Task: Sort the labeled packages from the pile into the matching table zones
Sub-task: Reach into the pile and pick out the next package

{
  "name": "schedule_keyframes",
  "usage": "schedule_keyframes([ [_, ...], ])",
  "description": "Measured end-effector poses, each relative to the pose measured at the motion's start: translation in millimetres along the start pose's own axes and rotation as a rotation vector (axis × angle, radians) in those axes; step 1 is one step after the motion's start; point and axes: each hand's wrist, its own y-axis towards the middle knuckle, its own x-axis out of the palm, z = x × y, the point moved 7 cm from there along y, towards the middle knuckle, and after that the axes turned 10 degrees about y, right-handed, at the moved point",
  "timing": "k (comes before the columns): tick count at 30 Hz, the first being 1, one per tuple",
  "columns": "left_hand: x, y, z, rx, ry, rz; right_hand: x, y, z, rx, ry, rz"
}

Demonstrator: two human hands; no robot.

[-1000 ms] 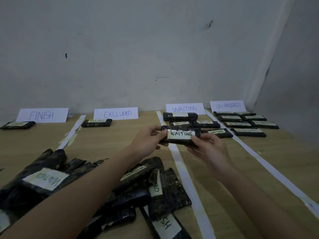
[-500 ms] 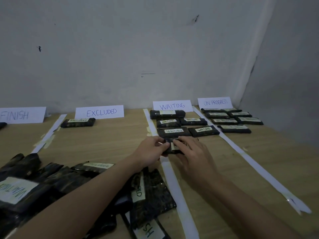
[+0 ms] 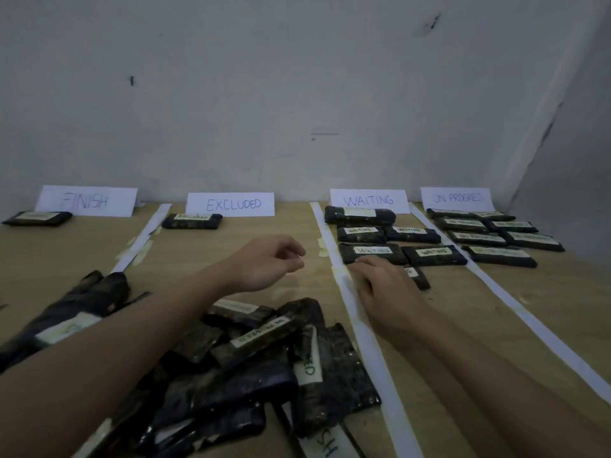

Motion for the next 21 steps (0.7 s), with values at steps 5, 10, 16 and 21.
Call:
schedule_keyframes([
  [5, -25, -15, -27, -0.004, 0.076, 0.004, 16, 23, -69, -0.124, 0.167, -0.085],
  [10, -40, -33, -52, -0.01, 0.144, 0.016, 43, 32, -125, -0.107, 0.321, -0.333],
  [16, -55, -50, -70, -0.014, 0.242, 0.021, 66, 31, -137, 0.069, 0.379, -0.56],
  [21, -69, -59, -97, -0.274, 0.163, 0.056, 32, 44, -140, -0.094, 0.374, 0.005],
])
